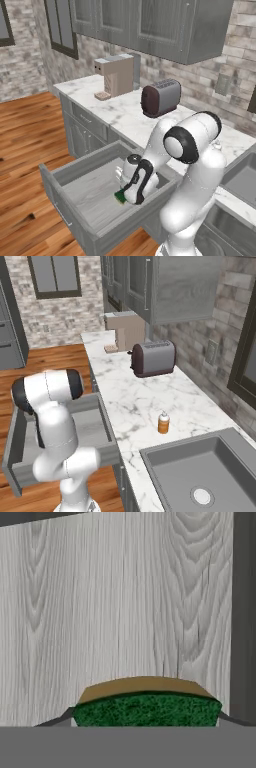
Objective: Restock the sink supplies by placing the sponge and soap dispenser on the counter and next to the sink. Make sure the soap dispenser is upright.
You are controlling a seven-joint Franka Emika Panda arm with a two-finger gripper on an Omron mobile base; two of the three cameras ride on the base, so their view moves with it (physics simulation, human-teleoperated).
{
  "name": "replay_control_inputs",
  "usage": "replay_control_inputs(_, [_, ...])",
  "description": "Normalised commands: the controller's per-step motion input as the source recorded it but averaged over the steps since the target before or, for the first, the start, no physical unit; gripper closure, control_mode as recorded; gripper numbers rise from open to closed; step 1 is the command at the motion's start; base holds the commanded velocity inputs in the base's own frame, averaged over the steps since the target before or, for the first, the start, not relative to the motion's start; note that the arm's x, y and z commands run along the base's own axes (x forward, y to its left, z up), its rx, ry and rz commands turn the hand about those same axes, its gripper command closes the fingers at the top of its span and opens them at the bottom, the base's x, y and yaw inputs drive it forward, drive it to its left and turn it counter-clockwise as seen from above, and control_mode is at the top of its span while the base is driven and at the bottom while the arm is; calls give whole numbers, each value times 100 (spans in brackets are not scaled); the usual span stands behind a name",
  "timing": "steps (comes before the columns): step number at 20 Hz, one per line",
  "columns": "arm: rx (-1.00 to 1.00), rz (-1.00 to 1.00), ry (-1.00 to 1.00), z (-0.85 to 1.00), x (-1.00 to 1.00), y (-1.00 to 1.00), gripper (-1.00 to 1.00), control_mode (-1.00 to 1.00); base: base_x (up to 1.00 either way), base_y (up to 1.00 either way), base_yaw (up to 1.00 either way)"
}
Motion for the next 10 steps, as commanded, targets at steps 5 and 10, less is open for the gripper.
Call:
replay_control_inputs(5, [0,-12,-2,100,0,-18,100,-100,0,0,0])
replay_control_inputs(10, [0,-16,0,100,0,-11,100,-100,0,0,0])
